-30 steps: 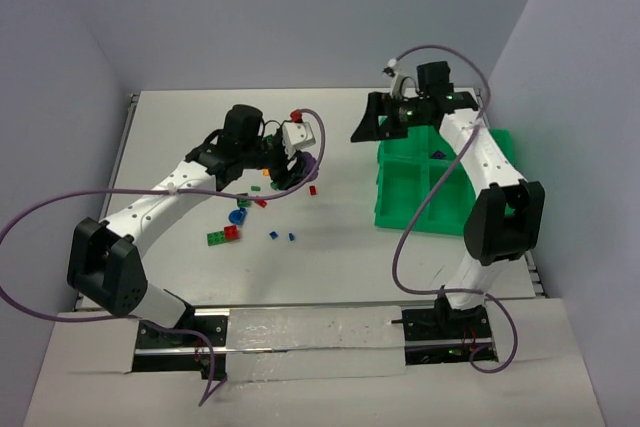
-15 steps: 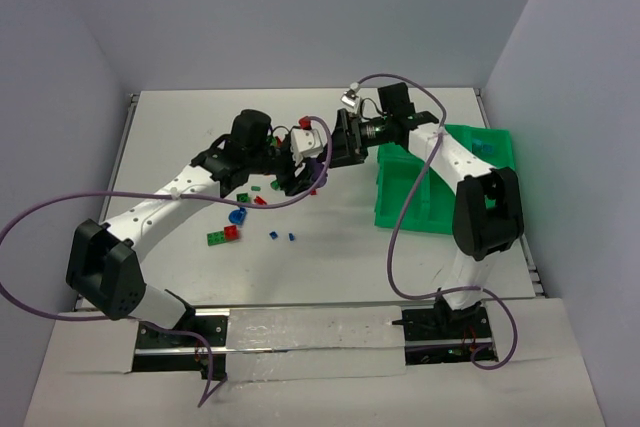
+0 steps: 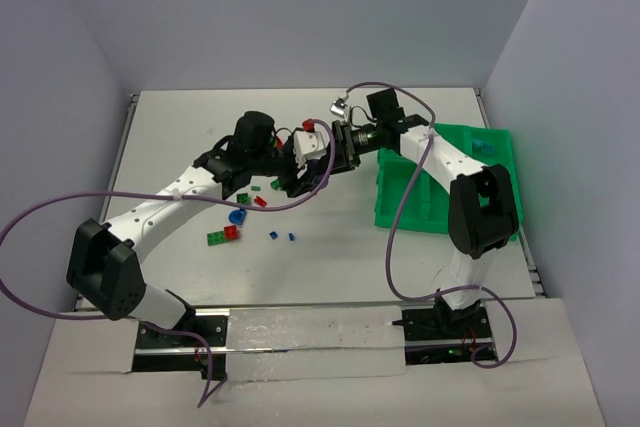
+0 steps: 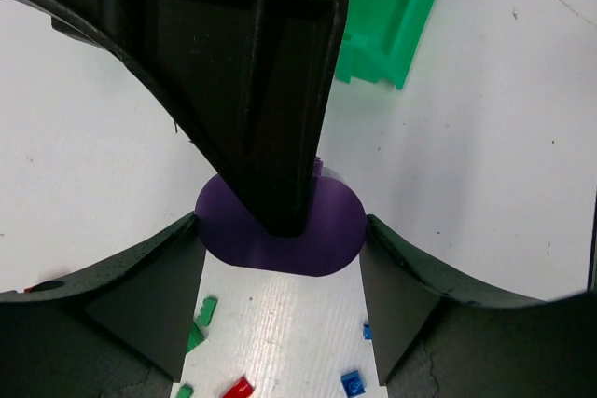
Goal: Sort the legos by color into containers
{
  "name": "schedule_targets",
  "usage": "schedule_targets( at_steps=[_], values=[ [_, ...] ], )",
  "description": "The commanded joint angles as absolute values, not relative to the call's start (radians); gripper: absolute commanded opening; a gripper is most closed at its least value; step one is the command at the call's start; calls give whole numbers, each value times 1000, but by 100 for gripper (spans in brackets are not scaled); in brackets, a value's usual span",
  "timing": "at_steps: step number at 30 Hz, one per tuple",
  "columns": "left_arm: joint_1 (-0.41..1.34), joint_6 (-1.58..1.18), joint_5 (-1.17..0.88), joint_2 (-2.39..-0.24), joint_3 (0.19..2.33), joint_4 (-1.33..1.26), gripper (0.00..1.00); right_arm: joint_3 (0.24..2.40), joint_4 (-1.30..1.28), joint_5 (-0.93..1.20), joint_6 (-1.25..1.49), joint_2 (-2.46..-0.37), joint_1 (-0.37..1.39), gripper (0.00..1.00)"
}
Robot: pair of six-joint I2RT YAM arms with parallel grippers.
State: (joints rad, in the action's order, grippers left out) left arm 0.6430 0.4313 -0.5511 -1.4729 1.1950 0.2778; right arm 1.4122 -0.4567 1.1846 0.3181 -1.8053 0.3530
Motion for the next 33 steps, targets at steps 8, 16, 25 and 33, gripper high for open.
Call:
schedule_targets(
  at_steps=[8, 16, 25, 33],
  values=[
    [633, 398, -444, -1412, 1182, 279, 99, 1414, -586, 1198, 175, -1727, 126, 0],
    [581, 299, -356, -1381, 1195, 313, 99, 1657, -815, 761, -93, -1715, -250, 0],
    [487, 87, -279, -1516, 1338, 363, 99, 1727, -740, 342, -205, -1814, -258, 7],
    [424, 20, -214, -1526, 1319, 327, 99, 1713, -622, 236, -185, -1909, -237, 8]
  ],
)
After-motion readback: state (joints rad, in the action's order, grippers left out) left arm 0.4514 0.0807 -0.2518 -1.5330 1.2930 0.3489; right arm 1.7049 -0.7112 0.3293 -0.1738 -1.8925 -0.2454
